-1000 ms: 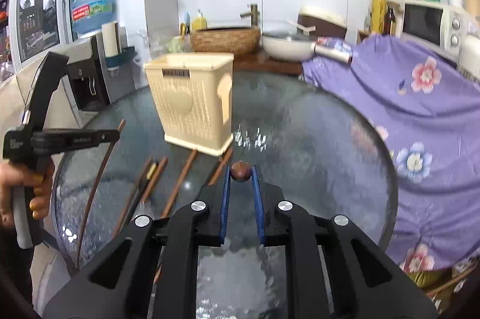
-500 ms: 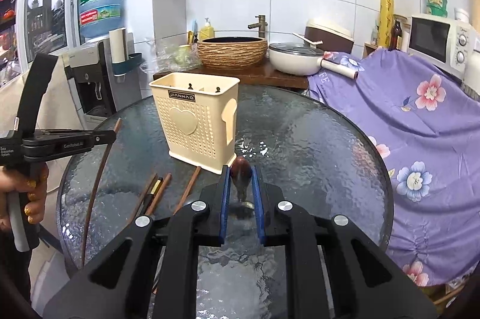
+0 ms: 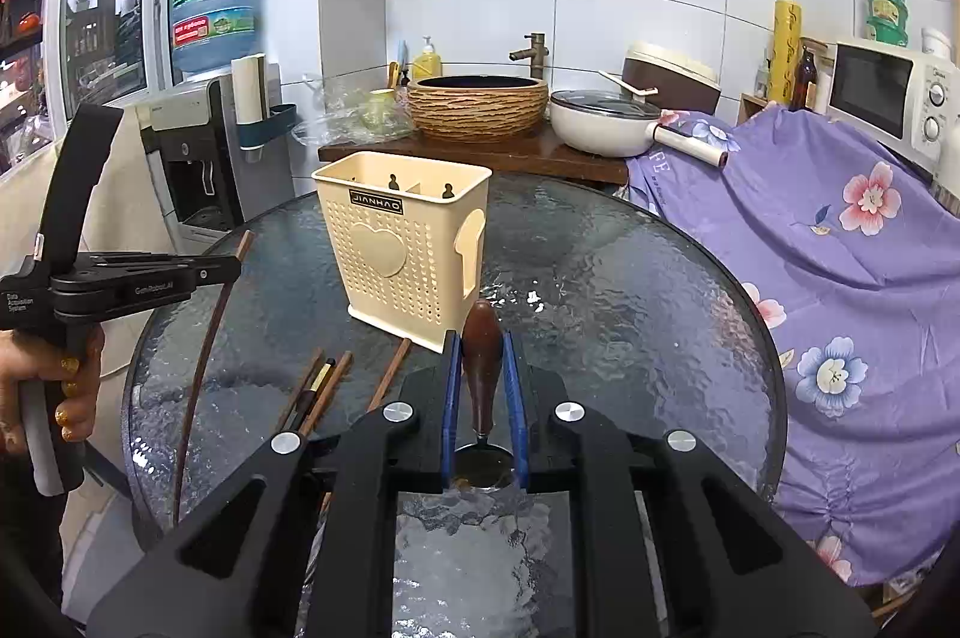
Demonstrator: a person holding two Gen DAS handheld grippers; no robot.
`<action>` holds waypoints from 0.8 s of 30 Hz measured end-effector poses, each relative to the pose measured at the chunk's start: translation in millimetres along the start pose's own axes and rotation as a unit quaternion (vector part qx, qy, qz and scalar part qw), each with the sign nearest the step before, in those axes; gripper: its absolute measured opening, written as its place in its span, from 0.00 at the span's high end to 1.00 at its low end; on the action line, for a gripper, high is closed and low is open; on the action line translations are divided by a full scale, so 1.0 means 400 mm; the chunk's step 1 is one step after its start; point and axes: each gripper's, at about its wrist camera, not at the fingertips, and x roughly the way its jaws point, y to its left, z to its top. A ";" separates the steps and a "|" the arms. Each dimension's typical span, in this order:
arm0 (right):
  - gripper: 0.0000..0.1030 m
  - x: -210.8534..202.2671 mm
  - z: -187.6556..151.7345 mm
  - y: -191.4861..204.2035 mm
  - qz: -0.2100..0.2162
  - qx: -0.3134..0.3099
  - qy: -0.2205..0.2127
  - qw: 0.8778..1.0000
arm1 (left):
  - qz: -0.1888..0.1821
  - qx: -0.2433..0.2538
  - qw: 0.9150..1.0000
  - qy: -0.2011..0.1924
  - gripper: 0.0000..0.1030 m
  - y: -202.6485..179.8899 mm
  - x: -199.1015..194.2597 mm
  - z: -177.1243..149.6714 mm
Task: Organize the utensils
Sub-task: 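Carry the chopstick and spoon with both tools above the beige utensil holder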
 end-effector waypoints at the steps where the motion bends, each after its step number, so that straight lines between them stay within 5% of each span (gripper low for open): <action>1: 0.86 -0.002 0.003 0.000 0.002 0.000 -0.001 1.000 | 0.000 0.001 1.000 -0.001 0.94 -0.002 -0.002 0.002; 24: 0.86 -0.077 0.163 0.007 0.067 0.000 -0.023 0.998 | -0.012 0.017 0.997 -0.075 0.94 -0.020 -0.156 0.086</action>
